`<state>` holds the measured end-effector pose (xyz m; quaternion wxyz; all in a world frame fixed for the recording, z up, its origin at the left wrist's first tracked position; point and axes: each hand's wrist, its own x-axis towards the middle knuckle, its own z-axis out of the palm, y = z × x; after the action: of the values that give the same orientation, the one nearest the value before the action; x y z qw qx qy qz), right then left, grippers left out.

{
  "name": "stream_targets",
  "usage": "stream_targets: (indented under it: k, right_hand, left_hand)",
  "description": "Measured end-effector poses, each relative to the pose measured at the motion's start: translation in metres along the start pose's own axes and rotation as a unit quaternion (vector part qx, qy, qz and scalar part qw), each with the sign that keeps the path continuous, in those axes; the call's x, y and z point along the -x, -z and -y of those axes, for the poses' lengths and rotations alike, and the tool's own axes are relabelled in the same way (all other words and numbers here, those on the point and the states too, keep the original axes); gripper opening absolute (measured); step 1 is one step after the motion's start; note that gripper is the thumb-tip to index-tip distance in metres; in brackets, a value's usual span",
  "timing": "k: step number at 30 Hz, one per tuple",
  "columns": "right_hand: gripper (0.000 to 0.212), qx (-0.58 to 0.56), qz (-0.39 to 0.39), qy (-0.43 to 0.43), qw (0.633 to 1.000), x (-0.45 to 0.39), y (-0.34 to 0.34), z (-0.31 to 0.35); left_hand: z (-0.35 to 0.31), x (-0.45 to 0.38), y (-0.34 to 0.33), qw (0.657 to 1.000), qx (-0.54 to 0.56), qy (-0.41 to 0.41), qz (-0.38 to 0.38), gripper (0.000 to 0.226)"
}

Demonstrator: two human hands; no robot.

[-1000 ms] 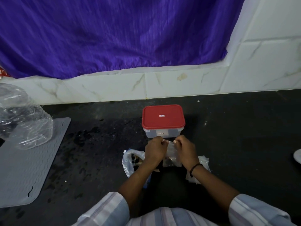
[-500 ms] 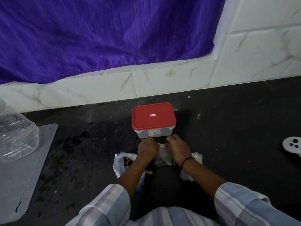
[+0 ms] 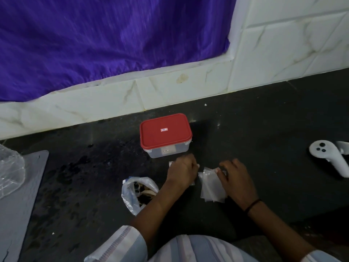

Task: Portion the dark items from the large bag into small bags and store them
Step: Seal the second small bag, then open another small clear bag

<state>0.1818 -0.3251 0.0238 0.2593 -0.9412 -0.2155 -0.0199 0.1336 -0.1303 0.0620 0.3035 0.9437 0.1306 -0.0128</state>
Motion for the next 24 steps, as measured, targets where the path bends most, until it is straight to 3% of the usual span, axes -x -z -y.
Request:
stream_targets:
  k: [4,10,19,24]
  right_hand:
    - [0.032,0.024,0.063,-0.015,0.998,0.014,0.002,-0.011]
    - [0.036,0.004,0.093,-0.046,0.995,0.017,-0.005,-0.010]
    - [0.022,0.022,0.089,-0.058,0.994,0.020,-0.012,-0.006]
    - [0.005,0.006,0.028,-0.023,0.999,0.022,0.000,0.003]
  left_hand:
    - [-0.011,0.000,-0.019,0.997,-0.012,-0.021,0.072,0.008]
    - [-0.014,-0.003,-0.042,0.995,-0.059,-0.009,0.086,0.039]
    - [-0.023,-0.006,-0.047,0.994,-0.085,-0.034,0.057,0.015]
    - [-0.024,0.002,-0.037,0.998,-0.004,-0.059,0.003,0.007]
